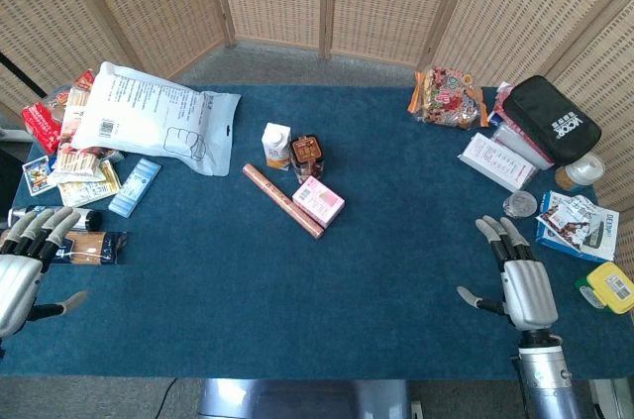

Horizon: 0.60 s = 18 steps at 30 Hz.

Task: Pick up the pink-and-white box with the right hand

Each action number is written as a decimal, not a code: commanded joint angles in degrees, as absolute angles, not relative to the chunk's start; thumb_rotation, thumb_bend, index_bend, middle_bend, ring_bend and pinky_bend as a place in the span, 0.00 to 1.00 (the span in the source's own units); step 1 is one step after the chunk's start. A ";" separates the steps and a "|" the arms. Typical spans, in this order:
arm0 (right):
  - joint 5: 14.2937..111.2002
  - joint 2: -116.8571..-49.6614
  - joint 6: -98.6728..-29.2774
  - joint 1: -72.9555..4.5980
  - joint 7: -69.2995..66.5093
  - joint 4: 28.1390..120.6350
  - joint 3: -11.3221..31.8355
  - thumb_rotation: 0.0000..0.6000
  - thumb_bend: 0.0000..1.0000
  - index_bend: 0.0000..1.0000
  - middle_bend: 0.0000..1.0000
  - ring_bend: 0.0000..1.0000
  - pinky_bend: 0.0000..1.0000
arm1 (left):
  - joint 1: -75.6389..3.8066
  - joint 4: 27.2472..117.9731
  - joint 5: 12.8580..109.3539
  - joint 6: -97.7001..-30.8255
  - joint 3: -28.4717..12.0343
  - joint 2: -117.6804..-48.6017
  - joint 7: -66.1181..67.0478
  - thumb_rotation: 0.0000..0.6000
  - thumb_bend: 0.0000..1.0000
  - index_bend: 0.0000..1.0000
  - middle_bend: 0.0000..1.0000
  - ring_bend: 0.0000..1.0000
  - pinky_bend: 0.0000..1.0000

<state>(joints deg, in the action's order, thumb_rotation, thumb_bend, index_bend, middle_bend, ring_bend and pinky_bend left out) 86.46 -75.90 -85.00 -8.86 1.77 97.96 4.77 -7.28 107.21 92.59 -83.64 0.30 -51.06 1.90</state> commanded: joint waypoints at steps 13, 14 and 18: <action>83.29 -80.73 -79.12 -12.63 5.15 97.57 6.74 1.00 0.00 0.06 0.06 0.00 0.09 | -7.16 107.21 91.92 -83.94 -0.14 -51.11 2.13 1.00 0.00 0.00 0.00 0.00 0.00; 82.59 -81.76 -78.03 -13.59 6.13 97.65 7.39 1.00 0.00 0.04 0.05 0.00 0.06 | -7.18 107.21 91.81 -83.88 -0.17 -51.13 2.17 1.00 0.00 0.00 0.00 0.00 0.00; 78.92 -85.38 -73.83 -17.40 10.13 98.39 10.20 1.00 0.00 0.00 0.00 0.00 0.00 | -7.21 107.03 91.30 -83.76 -0.36 -51.23 2.26 1.00 0.00 0.00 0.00 0.00 0.00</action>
<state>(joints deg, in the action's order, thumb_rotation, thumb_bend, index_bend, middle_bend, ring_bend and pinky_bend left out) 80.75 -83.60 -75.72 -15.57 8.28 97.95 8.66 -7.21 107.05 91.32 -83.78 -0.34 -51.22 2.26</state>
